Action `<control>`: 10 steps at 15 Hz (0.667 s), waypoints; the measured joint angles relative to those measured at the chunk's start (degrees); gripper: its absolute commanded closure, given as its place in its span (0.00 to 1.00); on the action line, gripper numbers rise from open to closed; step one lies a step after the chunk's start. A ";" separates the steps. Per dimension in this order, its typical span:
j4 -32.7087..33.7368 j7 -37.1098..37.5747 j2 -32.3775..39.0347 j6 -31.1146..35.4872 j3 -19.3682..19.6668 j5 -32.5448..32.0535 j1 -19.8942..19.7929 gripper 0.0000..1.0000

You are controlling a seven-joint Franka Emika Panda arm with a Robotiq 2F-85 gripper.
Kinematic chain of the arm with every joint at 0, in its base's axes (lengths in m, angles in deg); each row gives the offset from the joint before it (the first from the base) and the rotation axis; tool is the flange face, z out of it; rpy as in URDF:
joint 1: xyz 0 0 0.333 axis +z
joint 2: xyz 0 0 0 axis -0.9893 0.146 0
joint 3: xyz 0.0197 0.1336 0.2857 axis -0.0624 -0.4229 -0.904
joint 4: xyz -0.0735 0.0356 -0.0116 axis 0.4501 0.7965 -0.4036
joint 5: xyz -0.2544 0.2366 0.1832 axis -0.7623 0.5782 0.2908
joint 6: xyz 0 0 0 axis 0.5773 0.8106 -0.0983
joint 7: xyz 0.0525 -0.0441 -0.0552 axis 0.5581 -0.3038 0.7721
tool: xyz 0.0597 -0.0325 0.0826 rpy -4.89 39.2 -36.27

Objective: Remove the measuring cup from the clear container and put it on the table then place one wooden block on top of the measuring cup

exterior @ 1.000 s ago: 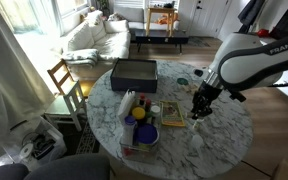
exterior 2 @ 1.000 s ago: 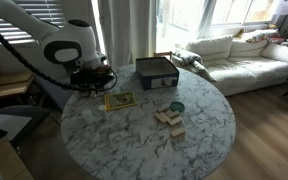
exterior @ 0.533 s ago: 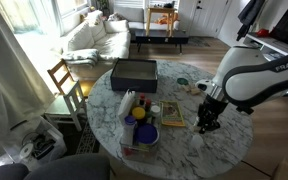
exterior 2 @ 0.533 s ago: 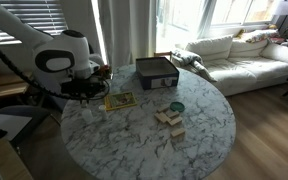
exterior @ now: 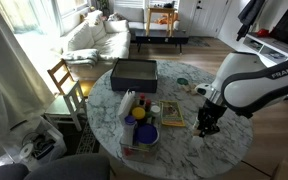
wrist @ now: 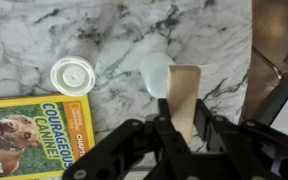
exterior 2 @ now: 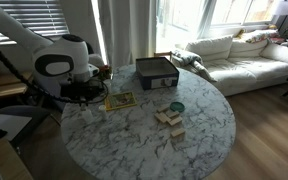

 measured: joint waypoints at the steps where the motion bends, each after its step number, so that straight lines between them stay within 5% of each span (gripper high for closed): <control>1: 0.00 0.21 0.37 0.54 0.00 -0.03 0.15 0.93; 10: 0.00 2.08 5.16 5.40 0.26 -1.41 0.52 0.93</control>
